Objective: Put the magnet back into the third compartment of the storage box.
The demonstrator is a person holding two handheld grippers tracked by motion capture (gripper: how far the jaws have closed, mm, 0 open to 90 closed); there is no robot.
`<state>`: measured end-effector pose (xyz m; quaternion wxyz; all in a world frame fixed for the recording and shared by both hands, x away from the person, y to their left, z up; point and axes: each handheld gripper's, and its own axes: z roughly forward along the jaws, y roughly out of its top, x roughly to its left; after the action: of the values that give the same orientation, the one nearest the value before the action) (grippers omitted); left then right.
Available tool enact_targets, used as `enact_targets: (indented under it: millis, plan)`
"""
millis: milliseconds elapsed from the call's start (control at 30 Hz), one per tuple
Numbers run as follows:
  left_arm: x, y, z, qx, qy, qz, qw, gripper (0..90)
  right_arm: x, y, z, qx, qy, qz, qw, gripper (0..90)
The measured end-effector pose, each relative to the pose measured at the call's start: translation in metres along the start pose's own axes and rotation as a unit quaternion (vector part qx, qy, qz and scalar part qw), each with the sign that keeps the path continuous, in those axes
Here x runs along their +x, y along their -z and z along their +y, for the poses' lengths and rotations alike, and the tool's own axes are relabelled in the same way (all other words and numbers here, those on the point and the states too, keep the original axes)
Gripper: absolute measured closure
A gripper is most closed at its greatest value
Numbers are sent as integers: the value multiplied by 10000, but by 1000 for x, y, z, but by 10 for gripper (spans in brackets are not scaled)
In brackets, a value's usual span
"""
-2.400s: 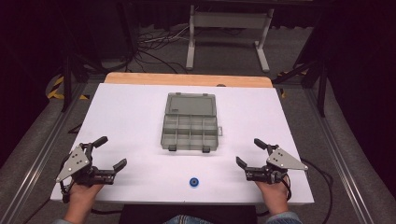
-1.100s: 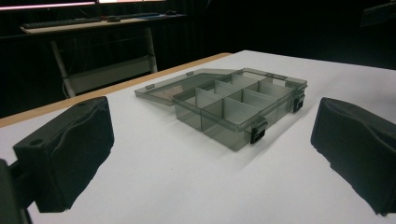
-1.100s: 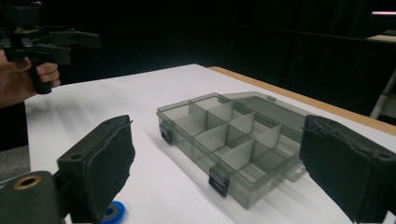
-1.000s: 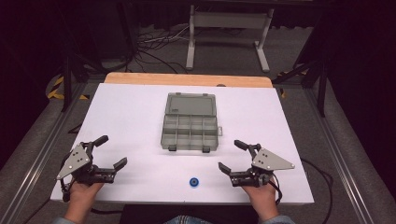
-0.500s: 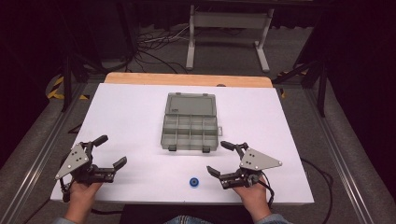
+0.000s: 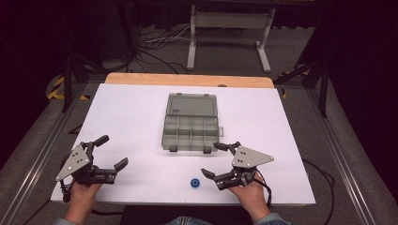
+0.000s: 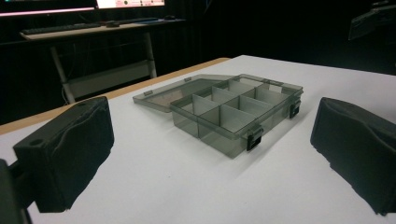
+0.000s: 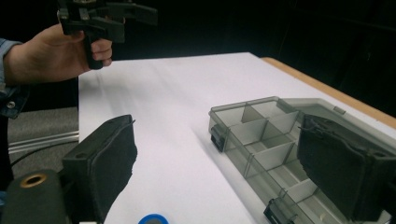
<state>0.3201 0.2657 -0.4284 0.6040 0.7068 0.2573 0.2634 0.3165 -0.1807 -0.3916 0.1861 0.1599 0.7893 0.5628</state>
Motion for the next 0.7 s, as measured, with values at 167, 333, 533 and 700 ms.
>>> enact_targets:
  millis: [167,333,533,700]
  plan:
    - [-1,0,0,29,1,-5,10000,3,0,-6,9,369,42,130,9992,127]
    - [0,-1,0,68,18,-39,10000,3,5,-14,19,903,82,232,9956,128]
    - [0,-1,0,111,36,-25,9999,2,6,-26,28,1704,10,441,9844,120]
    - [0,0,0,124,32,-26,9999,2,5,-35,29,2248,4,592,9726,126]
